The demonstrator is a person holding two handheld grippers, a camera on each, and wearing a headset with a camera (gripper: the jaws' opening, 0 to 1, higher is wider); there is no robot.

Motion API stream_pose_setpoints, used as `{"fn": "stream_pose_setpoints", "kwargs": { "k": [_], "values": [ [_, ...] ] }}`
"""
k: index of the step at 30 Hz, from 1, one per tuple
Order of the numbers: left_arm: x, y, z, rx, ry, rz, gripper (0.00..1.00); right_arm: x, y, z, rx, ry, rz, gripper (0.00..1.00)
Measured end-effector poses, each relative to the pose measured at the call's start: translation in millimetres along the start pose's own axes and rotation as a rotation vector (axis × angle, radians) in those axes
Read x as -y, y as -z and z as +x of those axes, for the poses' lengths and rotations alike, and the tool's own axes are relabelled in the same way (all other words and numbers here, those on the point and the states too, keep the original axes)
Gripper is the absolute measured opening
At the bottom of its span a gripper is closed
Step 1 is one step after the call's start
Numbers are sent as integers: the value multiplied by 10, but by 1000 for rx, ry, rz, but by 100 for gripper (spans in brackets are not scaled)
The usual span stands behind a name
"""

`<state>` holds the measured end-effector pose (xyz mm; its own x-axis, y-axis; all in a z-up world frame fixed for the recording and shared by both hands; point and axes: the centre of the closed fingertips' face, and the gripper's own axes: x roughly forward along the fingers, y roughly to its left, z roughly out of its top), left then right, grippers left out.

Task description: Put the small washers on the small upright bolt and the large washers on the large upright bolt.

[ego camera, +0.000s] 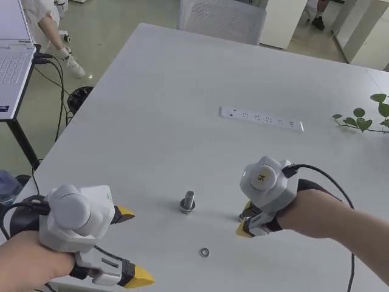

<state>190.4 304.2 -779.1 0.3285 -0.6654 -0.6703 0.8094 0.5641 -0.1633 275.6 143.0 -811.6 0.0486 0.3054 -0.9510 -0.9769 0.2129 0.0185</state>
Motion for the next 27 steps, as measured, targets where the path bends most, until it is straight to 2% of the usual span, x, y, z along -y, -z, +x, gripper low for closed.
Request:
{"fn": "stream_pose_setpoints", "kwargs": {
  "k": [9,16,27],
  "values": [
    [10,28,-16,-3,-2,-3,77,-255,-72,120,44,-35,-27,29],
    [22,44,-25,-4,-3,-5,77,-393,-66,205,42,-50,-50,30],
    [53,75,-32,-2,-1,-8,77,-503,-132,370,71,-57,-59,31]
  ]
}}
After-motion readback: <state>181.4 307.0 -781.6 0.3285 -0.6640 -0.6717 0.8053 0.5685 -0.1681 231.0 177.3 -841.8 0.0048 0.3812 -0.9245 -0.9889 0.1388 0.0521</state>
